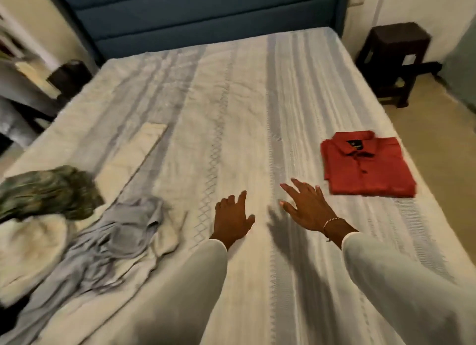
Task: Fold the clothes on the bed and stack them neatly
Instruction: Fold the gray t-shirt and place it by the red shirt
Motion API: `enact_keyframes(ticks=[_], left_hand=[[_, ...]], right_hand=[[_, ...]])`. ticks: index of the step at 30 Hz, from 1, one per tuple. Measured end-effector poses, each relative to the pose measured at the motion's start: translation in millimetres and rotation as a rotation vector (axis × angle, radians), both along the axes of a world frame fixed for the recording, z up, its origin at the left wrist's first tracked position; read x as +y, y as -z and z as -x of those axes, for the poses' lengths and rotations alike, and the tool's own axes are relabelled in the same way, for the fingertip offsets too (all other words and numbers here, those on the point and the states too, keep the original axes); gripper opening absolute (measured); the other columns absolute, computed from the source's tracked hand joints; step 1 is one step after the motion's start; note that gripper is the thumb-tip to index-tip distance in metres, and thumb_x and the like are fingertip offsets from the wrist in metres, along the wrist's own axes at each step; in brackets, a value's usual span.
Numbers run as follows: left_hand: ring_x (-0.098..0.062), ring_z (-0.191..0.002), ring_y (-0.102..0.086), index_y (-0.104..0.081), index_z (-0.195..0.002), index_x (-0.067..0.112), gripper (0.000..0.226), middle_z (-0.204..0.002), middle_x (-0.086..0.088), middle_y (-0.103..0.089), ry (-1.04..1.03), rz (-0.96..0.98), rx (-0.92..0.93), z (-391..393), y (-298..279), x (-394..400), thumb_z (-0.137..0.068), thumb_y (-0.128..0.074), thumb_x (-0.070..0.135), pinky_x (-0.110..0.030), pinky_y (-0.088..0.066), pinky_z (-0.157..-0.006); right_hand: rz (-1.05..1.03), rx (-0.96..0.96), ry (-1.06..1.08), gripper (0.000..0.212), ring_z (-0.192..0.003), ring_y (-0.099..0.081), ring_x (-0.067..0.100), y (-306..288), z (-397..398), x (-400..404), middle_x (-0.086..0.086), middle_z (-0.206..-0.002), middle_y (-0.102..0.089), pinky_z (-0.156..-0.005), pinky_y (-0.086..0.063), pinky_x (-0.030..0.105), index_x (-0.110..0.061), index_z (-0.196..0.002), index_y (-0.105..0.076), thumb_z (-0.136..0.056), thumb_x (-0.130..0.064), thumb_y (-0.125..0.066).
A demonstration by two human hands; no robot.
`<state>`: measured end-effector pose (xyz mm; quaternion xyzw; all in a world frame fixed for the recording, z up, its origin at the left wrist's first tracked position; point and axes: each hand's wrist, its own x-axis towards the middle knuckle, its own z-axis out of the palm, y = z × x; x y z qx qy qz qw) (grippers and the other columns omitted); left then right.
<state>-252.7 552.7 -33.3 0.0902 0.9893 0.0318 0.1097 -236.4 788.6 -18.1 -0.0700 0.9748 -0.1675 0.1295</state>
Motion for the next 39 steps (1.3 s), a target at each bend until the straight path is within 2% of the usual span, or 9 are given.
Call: enact_keyframes(ticks=[5, 9, 15, 19, 22, 25, 30, 35, 39], left_hand=[[-0.034, -0.136, -0.039, -0.02, -0.158, 0.024, 0.075, -0.151, -0.015, -0.041, -0.078, 0.069, -0.048, -55, -15, -126, -0.096, -0.05, 0.052, -0.044, -0.027, -0.113], [-0.034, -0.138, -0.037, -0.021, -0.158, 0.026, 0.072, -0.152, -0.014, -0.039, -0.155, 0.101, -0.063, -90, -12, -228, -0.096, -0.05, 0.05, -0.044, -0.027, -0.114], [-0.034, -0.141, -0.033, -0.028, -0.155, 0.032, 0.065, -0.153, -0.014, -0.037, -0.262, 0.071, -0.075, -117, 7, -330, -0.096, -0.051, 0.048, -0.045, -0.026, -0.114], [-0.04, -0.151, -0.015, -0.037, -0.15, 0.038, 0.055, -0.166, -0.02, -0.007, -0.267, 0.047, -0.093, -104, 14, -361, -0.098, -0.054, 0.044, -0.051, -0.019, -0.12], [-0.036, -0.151, -0.014, -0.053, -0.141, 0.039, 0.046, -0.168, -0.014, 0.001, -0.204, 0.071, -0.075, -82, 28, -384, -0.096, -0.055, 0.044, -0.05, -0.024, -0.117], [-0.032, -0.146, -0.026, -0.052, -0.141, 0.036, 0.051, -0.165, -0.01, -0.017, -0.133, 0.096, -0.108, -66, 39, -395, -0.091, -0.06, 0.045, -0.05, -0.029, -0.114], [-0.034, -0.122, -0.052, -0.041, -0.136, 0.012, 0.054, -0.133, -0.013, -0.056, -0.159, 0.116, -0.063, -52, 40, -403, -0.089, -0.062, 0.029, -0.046, -0.042, -0.102], [-0.033, -0.115, -0.06, -0.04, -0.139, 0.008, 0.041, -0.125, -0.014, -0.063, -0.075, 0.244, -0.106, -48, 3, -414, -0.101, -0.043, 0.023, -0.041, -0.04, -0.1], [-0.031, -0.113, -0.059, -0.056, -0.123, 0.012, 0.039, -0.122, -0.01, -0.063, -0.109, 0.018, -0.101, -46, -37, -427, -0.096, -0.054, 0.041, -0.039, -0.045, -0.093]], right_hand=[[0.026, -0.034, -0.108, 0.061, -0.15, -0.027, 0.03, -1, -14, -126, 0.006, -0.167, -0.019, -0.121, -0.014, 0.051, -0.03, -0.158, -0.026, -0.104, -0.051, -0.041], [0.05, -0.062, -0.216, 0.065, -0.146, -0.035, 0.032, 14, -27, -228, 0.008, -0.165, -0.024, -0.119, -0.025, 0.048, -0.027, -0.157, -0.028, -0.1, -0.055, -0.041], [0.119, -0.092, -0.275, 0.055, -0.133, -0.045, 0.041, 42, -31, -335, 0.01, -0.167, -0.013, -0.108, -0.04, 0.044, -0.025, -0.154, -0.035, -0.102, -0.033, -0.051], [0.161, 0.002, -0.248, 0.044, -0.136, -0.041, 0.045, 61, -4, -378, 0.015, -0.167, -0.009, -0.107, -0.043, 0.047, -0.025, -0.139, -0.055, -0.095, -0.028, -0.053], [0.086, -0.002, -0.218, 0.042, -0.137, -0.035, 0.041, 71, 17, -408, 0.011, -0.167, -0.006, -0.112, -0.038, 0.044, -0.025, -0.137, -0.061, -0.095, -0.02, -0.054], [-0.013, -0.038, -0.261, 0.048, -0.139, -0.036, 0.039, 79, 33, -420, 0.012, -0.162, -0.024, -0.115, -0.034, 0.042, -0.015, -0.141, -0.053, -0.093, -0.015, -0.054], [0.246, 0.105, -0.148, 0.037, -0.123, -0.054, 0.038, 69, 33, -427, 0.016, -0.136, -0.056, -0.107, -0.041, 0.041, -0.005, -0.128, -0.06, -0.091, -0.004, -0.054], [0.453, 0.301, -0.037, 0.029, -0.103, -0.061, 0.032, 12, 36, -416, 0.013, -0.115, -0.064, -0.092, -0.048, 0.037, -0.004, -0.111, -0.066, -0.083, 0.001, -0.067], [0.546, 0.394, -0.046, 0.029, -0.083, -0.049, 0.012, -55, 40, -406, -0.002, -0.095, -0.058, -0.075, -0.044, 0.028, -0.017, -0.094, -0.061, -0.075, -0.003, -0.079]])
